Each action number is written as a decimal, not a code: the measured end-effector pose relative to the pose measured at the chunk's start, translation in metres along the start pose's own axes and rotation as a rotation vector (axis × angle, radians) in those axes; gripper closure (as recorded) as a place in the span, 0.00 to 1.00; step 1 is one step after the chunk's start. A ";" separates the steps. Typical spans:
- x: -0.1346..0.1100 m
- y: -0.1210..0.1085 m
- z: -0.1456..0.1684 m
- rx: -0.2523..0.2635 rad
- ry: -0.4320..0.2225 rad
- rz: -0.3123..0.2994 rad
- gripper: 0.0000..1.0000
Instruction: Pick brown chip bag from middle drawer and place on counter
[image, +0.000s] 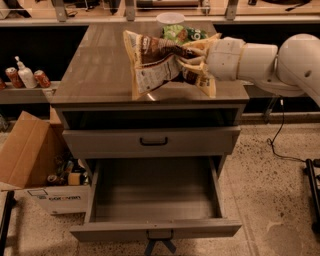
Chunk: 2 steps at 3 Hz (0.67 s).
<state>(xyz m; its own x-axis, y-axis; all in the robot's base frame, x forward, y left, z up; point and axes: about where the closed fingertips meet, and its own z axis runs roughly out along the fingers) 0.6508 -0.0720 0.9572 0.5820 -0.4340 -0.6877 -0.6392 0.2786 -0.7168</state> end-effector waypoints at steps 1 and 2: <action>0.014 -0.010 0.023 0.007 -0.003 0.035 1.00; 0.026 -0.018 0.046 0.011 -0.007 0.065 1.00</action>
Offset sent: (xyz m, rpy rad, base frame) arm 0.0797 0.0309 -0.0166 0.0664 0.0764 -0.0250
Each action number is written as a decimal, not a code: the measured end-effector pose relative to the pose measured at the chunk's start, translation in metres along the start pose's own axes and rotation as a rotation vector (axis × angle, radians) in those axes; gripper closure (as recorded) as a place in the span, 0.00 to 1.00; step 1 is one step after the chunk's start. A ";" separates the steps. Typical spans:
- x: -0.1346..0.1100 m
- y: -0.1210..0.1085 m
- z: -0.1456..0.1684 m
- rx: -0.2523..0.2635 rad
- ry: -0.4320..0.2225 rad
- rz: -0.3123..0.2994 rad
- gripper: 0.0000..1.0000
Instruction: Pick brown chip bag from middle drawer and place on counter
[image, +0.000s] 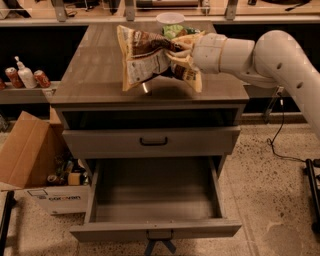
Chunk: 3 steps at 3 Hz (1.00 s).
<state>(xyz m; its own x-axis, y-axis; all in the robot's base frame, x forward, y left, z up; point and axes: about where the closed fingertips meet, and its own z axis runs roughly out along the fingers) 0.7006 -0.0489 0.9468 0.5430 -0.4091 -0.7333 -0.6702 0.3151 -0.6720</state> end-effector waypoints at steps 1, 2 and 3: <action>0.014 -0.005 0.018 0.005 0.009 0.034 0.82; 0.024 -0.007 0.030 0.006 0.015 0.059 0.59; 0.033 -0.005 0.040 0.000 0.021 0.080 0.29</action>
Offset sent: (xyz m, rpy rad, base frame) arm 0.0484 0.0137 -0.0242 0.0336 0.0773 -0.0427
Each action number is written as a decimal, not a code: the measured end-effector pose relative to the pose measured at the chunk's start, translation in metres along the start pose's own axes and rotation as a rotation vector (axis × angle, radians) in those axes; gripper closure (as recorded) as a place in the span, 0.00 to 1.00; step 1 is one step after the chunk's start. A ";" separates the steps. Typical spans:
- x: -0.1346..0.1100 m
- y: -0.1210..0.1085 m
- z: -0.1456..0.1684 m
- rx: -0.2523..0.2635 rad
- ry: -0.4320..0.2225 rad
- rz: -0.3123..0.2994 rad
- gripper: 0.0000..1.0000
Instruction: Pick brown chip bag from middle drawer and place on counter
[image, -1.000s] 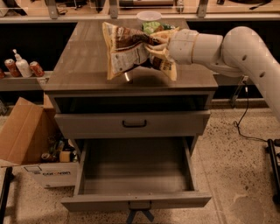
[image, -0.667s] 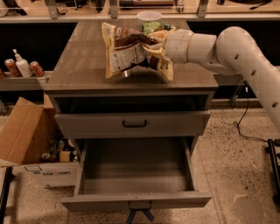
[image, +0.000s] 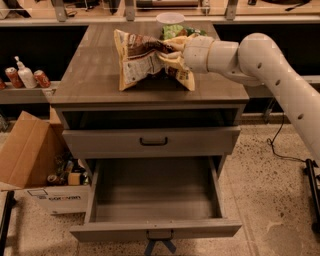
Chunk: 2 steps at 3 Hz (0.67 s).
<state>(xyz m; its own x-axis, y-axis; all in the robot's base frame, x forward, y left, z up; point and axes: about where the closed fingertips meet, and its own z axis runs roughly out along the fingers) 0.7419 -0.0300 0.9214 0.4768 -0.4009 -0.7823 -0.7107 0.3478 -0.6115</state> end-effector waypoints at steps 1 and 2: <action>0.006 0.003 0.004 -0.008 0.005 0.012 0.05; 0.008 0.004 0.005 -0.012 0.008 0.014 0.00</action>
Offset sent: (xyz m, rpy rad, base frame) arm 0.0048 -0.0051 -0.0139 -0.0116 0.0313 -0.0041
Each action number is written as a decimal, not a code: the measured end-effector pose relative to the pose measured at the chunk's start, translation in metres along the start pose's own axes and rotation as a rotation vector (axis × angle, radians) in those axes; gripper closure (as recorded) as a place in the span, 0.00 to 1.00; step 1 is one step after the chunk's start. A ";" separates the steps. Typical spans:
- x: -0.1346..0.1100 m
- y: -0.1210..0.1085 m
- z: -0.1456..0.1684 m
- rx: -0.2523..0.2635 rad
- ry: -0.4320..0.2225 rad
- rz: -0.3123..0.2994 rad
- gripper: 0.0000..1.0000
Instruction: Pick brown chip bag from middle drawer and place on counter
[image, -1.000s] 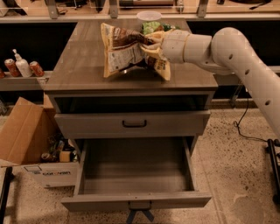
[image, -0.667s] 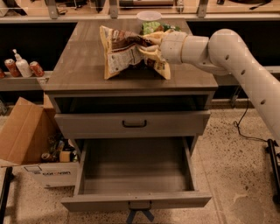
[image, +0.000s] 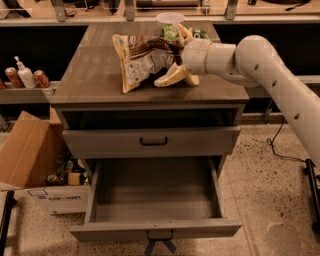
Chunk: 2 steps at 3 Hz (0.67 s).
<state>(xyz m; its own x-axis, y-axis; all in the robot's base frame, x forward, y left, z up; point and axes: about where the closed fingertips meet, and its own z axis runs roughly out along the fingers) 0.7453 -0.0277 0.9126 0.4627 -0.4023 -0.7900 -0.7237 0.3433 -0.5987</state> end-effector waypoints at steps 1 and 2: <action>0.001 0.000 0.000 -0.001 0.000 0.000 0.00; -0.001 -0.006 -0.012 0.024 -0.010 -0.011 0.00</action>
Offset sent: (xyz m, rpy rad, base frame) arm -0.0032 -0.0270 0.0051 0.0181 -0.0332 -0.0275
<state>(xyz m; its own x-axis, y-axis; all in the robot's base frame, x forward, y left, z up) 0.7430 -0.0393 0.9180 0.4755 -0.3978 -0.7846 -0.7061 0.3594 -0.6101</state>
